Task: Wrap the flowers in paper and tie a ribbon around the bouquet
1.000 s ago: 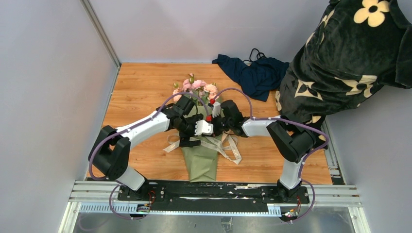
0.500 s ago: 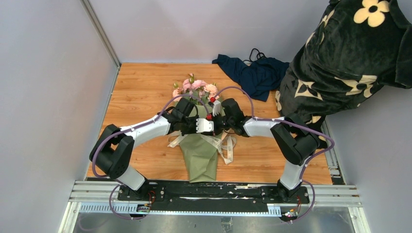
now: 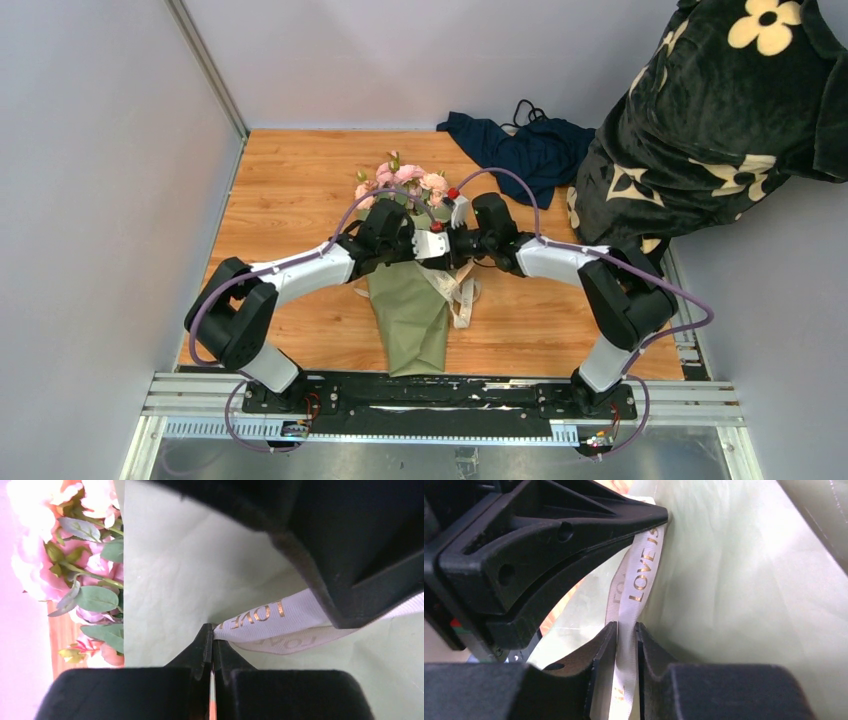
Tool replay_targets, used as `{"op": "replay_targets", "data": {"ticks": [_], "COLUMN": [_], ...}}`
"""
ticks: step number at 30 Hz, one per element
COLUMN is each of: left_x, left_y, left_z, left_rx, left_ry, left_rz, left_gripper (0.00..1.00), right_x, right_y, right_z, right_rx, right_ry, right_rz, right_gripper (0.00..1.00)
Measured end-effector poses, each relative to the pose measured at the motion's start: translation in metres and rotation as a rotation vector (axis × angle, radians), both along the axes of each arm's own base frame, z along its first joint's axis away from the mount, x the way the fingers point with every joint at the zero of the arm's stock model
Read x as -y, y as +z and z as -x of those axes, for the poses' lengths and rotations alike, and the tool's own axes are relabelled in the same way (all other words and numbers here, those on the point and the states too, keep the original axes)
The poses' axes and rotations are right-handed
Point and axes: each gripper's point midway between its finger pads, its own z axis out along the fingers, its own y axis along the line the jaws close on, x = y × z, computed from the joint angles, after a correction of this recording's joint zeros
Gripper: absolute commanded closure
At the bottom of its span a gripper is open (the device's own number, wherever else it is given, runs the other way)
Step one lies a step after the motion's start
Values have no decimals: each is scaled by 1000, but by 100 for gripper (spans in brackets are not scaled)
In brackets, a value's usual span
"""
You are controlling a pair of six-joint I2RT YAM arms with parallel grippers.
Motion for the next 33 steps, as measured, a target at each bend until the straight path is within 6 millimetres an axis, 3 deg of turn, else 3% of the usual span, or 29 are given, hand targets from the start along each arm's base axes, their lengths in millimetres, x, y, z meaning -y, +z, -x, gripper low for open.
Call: {"op": "replay_targets", "data": {"ticks": [4,9,12,17,20,25,29,33], "left_x": [-2,-14,-17,-17,-12,6,2,1], "left_y": [8,29,33,33,33,29,28,32], "left_z": [-6,-25,-29,-29,-23,-8,-26,-39], "left_rx": [26,97,119,121,130,182,251,289], "left_ry": [49,152,181,181,162,107,188,250], "left_rz": [36,88,90,89,85,34,-3,-2], "left_gripper": [100,100,100,100,100,100,100,100], "right_x": [9,19,24,32,40,57,63,62], "right_y": [4,-10,-13,-17,-20,-13,-1,8], "right_z": [8,30,32,31,25,13,19,42], "right_rx": [-3,-71,-86,-93,-91,-39,25,49], "right_ry": [21,73,80,69,24,-60,-45,26], "right_rz": [-11,19,29,43,61,93,93,8], "right_gripper": [77,80,81,94,97,97,93,83]}}
